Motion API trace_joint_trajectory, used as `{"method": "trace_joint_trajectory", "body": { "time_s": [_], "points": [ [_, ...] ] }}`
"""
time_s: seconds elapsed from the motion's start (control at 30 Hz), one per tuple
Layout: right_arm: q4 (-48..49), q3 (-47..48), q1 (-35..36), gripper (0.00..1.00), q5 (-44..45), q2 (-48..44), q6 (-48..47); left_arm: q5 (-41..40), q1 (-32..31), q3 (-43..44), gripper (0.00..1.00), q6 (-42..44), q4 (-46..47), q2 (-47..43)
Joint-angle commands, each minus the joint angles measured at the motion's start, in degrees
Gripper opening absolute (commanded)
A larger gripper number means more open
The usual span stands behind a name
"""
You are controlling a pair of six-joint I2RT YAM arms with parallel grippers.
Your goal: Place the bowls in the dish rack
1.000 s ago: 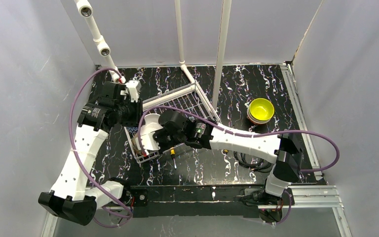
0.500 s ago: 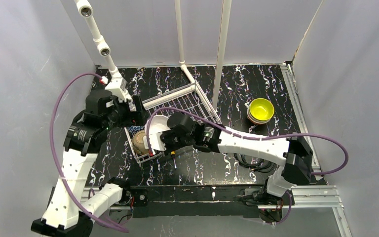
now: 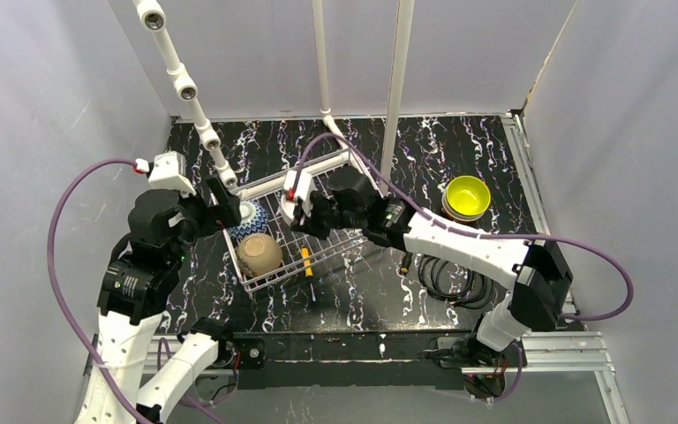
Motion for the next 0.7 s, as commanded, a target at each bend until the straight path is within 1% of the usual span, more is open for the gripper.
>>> {"method": "trace_joint_trajectory", "body": {
  "time_s": [0.0,0.1,0.2,0.27,0.33,0.43,0.5,0.67],
  "points": [
    [10.7,1.3,-4.0,0.01,-0.5,1.2,21.5,-2.2,0.1,-1.1,0.98,0.8,1.7,-1.5],
    [13.4,2.2,-7.3,0.01,-3.7,4.1,34.6,-2.1,0.1,-1.1,0.98,0.8,1.1,-1.5],
    [20.4,2.2,-9.1,0.01,-9.2,6.9,48.2,-1.7,0.1,-1.2,0.98,0.2,1.0,-1.1],
    [26.2,1.1,-9.2,0.01,-9.9,8.4,54.9,-1.5,0.1,-1.4,0.98,-0.4,1.2,-0.7],
    [29.7,1.0,-9.3,0.01,-9.5,10.2,61.5,-1.8,0.1,-1.3,0.98,-0.9,1.2,-0.1],
    [32.7,2.6,-9.8,0.01,-9.9,13.6,67.2,-2.6,0.1,-1.5,0.98,-1.5,1.0,0.2],
    [35.8,3.5,-10.0,0.01,-11.6,15.8,70.7,-2.9,0.1,-1.7,0.98,-1.7,0.6,0.0],
    [44.3,4.1,-10.8,0.01,-12.4,20.5,80.0,-3.8,0.1,-2.2,0.98,-2.1,-0.8,-1.1]
  ]
}}
